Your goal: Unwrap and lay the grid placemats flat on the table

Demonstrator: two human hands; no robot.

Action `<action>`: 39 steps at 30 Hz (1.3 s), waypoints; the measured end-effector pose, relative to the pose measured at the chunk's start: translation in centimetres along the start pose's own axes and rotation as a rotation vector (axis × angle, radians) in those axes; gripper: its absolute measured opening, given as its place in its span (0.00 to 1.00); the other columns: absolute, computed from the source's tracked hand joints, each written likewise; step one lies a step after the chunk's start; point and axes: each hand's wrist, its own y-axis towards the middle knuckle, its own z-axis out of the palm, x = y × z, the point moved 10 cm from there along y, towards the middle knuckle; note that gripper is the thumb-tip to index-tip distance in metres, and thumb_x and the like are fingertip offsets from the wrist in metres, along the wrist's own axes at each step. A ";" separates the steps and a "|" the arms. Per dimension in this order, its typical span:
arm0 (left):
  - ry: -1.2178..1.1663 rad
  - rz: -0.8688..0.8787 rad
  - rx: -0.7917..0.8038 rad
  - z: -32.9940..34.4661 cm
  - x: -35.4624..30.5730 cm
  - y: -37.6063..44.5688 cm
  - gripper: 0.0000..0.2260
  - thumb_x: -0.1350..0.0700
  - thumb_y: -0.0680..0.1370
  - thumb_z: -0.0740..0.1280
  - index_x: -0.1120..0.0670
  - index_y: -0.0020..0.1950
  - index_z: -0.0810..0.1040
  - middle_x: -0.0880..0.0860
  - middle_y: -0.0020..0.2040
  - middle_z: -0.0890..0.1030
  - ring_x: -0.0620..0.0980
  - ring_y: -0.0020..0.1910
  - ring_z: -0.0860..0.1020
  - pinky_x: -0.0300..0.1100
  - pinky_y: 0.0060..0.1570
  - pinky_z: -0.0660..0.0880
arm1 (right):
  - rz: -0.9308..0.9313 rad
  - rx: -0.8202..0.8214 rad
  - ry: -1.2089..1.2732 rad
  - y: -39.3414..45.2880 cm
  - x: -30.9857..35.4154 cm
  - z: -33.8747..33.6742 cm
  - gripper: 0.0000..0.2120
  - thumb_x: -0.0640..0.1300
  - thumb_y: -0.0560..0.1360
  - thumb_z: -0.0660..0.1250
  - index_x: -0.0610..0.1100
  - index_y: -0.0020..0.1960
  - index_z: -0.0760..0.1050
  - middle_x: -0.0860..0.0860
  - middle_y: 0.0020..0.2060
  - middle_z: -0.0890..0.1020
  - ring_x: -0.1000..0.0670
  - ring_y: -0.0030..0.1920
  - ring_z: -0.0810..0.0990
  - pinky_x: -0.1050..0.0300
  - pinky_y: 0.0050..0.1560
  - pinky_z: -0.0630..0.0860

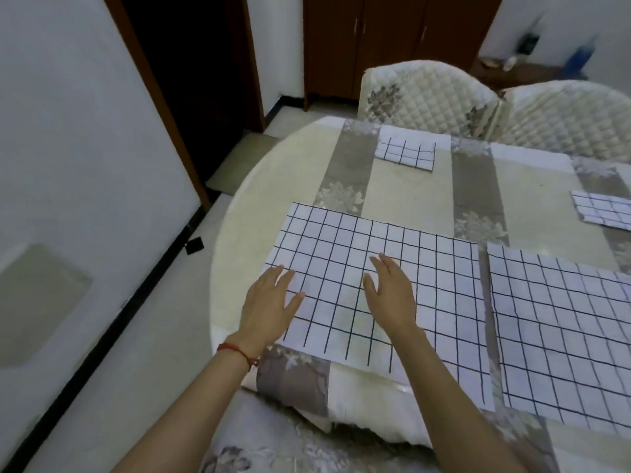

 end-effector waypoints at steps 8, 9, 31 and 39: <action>-0.206 -0.226 -0.225 -9.0 6.0 -10.8 0.24 0.46 0.74 0.57 0.57 0.66 0.72 0.55 0.65 0.74 0.52 0.64 0.71 0.36 0.62 0.62 | -0.166 0.155 0.147 -5.7 10.3 0.9 0.19 0.49 0.79 0.56 0.47 0.69 0.66 0.50 0.67 0.71 0.48 0.66 0.69 0.52 0.64 0.67; -0.217 -0.261 -0.247 -9.7 7.4 -12.5 0.21 0.48 0.77 0.59 0.57 0.66 0.72 0.55 0.65 0.74 0.52 0.63 0.72 0.35 0.61 0.62 | -0.200 0.188 0.156 -6.3 12.1 1.5 0.19 0.50 0.79 0.56 0.47 0.68 0.67 0.50 0.67 0.71 0.49 0.66 0.69 0.52 0.64 0.68; -0.734 -1.290 -0.473 -7.9 41.8 -54.1 0.13 0.56 0.79 0.61 0.60 0.59 0.77 0.59 0.58 0.80 0.54 0.55 0.77 0.38 0.55 0.68 | -0.236 0.887 0.032 -21.1 34.0 34.7 0.15 0.41 0.77 0.62 0.38 0.61 0.74 0.41 0.61 0.77 0.42 0.61 0.75 0.54 0.63 0.68; -0.834 -1.244 -0.346 -9.8 49.6 -46.5 0.12 0.56 0.79 0.61 0.60 0.56 0.78 0.56 0.52 0.80 0.52 0.51 0.76 0.39 0.54 0.70 | 0.018 0.857 0.027 -17.2 30.8 39.3 0.13 0.36 0.76 0.62 0.32 0.59 0.74 0.37 0.59 0.78 0.43 0.56 0.76 0.56 0.58 0.67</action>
